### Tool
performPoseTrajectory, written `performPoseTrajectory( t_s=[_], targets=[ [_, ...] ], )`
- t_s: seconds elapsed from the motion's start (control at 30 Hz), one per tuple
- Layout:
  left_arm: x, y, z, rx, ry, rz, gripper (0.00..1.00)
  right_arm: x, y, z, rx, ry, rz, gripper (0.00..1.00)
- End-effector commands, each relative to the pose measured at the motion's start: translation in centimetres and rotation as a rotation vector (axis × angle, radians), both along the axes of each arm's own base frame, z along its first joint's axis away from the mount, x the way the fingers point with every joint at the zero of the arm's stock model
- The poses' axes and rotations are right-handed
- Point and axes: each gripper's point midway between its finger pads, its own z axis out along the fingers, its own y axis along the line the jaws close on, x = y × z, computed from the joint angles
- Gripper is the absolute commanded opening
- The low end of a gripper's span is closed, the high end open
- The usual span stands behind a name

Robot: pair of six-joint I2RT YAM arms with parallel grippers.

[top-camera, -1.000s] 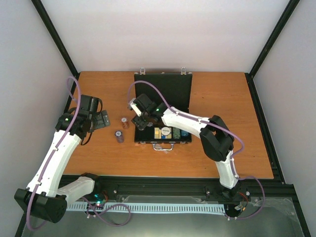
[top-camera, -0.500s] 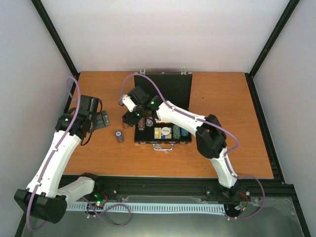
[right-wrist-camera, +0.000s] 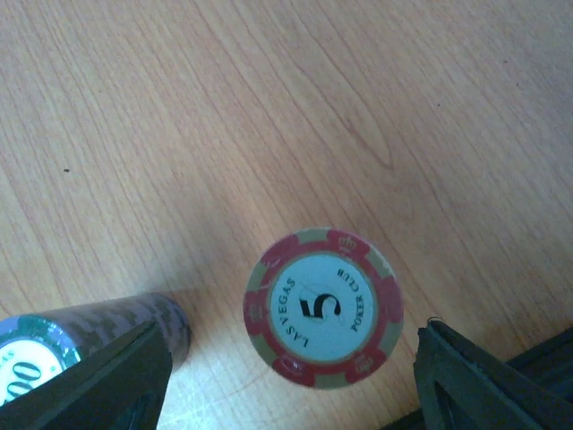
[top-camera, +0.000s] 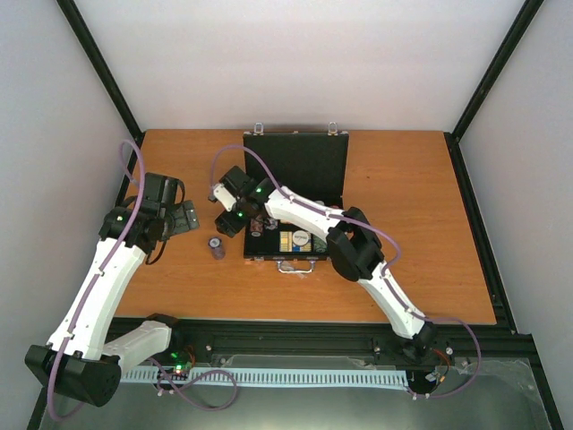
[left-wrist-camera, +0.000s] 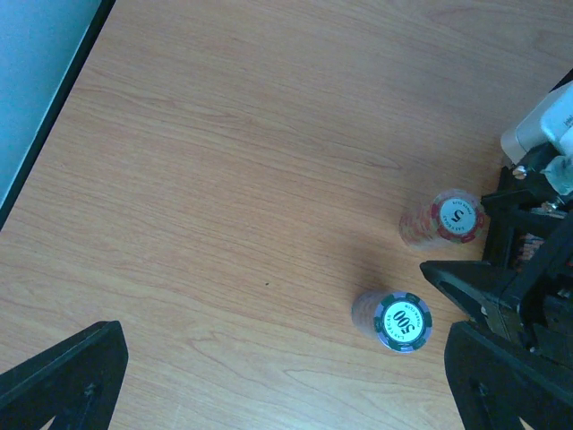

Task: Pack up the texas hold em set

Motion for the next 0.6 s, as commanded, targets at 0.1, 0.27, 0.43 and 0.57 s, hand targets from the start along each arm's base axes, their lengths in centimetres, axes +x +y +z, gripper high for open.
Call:
performPoseTrajectory(
  t_s=[0.1, 0.27, 0.43, 0.57],
  targets=[
    [0.6, 0.3, 1.6, 0.016, -0.044, -0.004, 1.0, 0.4, 1.2, -0.9, 0.018, 0.017, -0.023, 0.74],
    [0.5, 0.3, 1.4, 0.016, -0.035, -0.002, 1.0, 1.6, 2.1, -0.6, 0.029, -0.008, -0.045, 0.6],
    [0.4, 0.4, 1.2, 0.02, -0.034, 0.001, 1.0, 1.8, 1.7, -1.1, 0.008, -0.009, -0.062, 0.37],
    [0.4, 0.2, 1.2, 0.012, -0.034, 0.0, 1.0, 1.7, 1.3, -1.1, -0.006, -0.014, -0.062, 0.17]
  ],
)
